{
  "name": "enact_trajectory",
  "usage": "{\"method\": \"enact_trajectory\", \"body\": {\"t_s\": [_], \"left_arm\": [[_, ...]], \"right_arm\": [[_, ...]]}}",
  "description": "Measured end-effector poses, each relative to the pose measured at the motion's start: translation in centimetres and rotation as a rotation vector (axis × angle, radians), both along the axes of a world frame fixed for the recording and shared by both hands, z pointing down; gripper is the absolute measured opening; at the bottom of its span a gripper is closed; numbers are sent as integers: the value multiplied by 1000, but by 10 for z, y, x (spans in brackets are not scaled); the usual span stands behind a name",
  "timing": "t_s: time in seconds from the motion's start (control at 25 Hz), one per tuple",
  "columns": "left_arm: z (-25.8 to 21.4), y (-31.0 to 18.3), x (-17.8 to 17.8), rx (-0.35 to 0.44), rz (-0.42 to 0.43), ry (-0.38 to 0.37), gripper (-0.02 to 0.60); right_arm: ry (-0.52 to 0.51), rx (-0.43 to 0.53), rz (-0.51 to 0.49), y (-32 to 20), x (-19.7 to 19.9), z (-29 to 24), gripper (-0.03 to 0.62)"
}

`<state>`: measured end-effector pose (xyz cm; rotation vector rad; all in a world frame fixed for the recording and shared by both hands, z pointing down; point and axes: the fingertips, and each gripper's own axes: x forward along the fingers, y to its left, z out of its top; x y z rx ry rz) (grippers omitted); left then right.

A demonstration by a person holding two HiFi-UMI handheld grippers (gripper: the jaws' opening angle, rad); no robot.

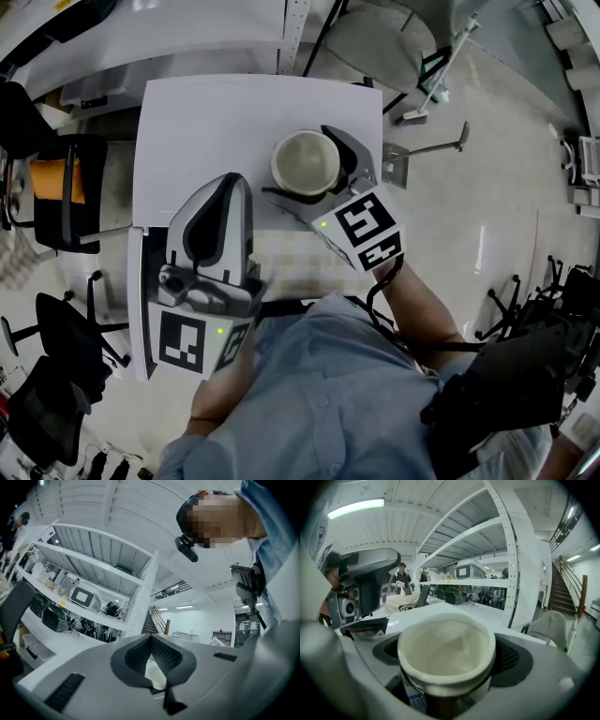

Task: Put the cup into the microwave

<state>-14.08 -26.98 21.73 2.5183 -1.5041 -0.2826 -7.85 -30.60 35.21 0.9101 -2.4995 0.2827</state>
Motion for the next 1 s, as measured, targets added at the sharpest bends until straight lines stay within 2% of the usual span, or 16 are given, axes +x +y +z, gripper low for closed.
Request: {"method": "enact_trajectory", "body": {"t_s": [0.36,0.56,1.0], "left_arm": [[-1,8,-4,7,18,-6,5],[0,20,-3,8,21,-34,5],[-11,59,9,36,31,-68,5]], "right_arm": [[-25,43,43,-7,-1,-11,532],[-46,65,43,-4,-4,-22,532],[-84,116,36,27,-2,-42,532]]}}
